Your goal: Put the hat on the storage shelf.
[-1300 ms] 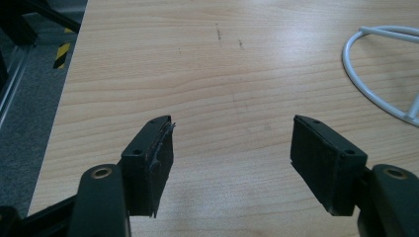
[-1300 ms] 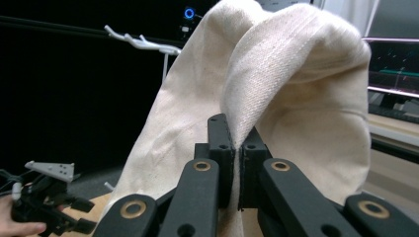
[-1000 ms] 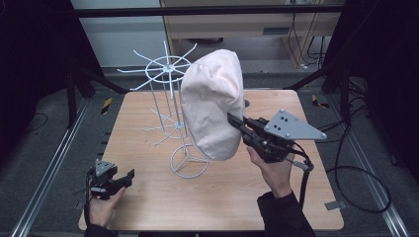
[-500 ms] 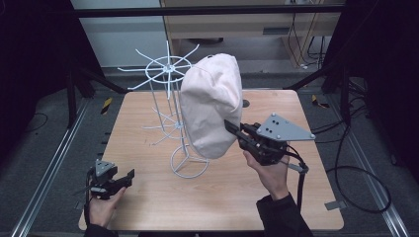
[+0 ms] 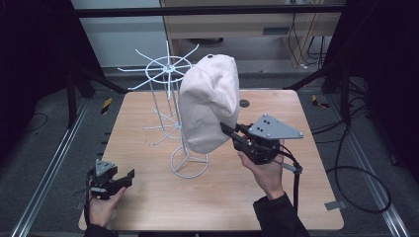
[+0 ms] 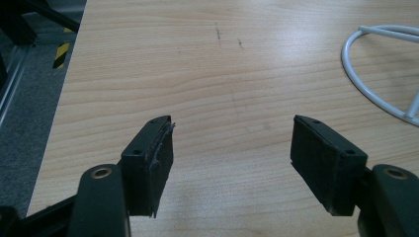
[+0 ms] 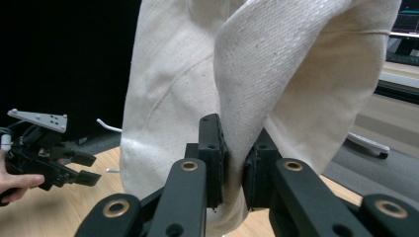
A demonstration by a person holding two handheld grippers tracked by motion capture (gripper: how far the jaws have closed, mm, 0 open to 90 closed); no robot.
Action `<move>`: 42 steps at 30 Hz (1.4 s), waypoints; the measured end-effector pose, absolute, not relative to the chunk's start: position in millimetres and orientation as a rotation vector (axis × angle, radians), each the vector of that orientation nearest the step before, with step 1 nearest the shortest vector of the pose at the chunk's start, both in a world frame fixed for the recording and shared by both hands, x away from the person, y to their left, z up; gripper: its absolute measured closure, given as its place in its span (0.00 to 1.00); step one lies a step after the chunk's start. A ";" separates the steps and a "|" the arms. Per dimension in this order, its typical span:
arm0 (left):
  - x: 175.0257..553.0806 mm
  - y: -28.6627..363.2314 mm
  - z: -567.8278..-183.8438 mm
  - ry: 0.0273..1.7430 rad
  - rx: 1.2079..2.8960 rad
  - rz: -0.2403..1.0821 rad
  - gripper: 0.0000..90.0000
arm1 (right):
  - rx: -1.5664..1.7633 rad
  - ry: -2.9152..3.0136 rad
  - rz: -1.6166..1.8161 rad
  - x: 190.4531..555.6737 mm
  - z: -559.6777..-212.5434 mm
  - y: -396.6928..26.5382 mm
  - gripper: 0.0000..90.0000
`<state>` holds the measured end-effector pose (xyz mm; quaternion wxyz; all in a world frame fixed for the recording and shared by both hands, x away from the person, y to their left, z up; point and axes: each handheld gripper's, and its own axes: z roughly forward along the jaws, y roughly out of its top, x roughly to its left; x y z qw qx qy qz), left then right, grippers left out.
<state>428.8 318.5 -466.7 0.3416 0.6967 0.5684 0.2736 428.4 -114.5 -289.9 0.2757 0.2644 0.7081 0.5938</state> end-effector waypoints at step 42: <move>428.8 317.4 -467.6 1.475 1.816 0.706 0.37 | 1.029 1.872 1.400 429.8 -368.1 -193.8 0.27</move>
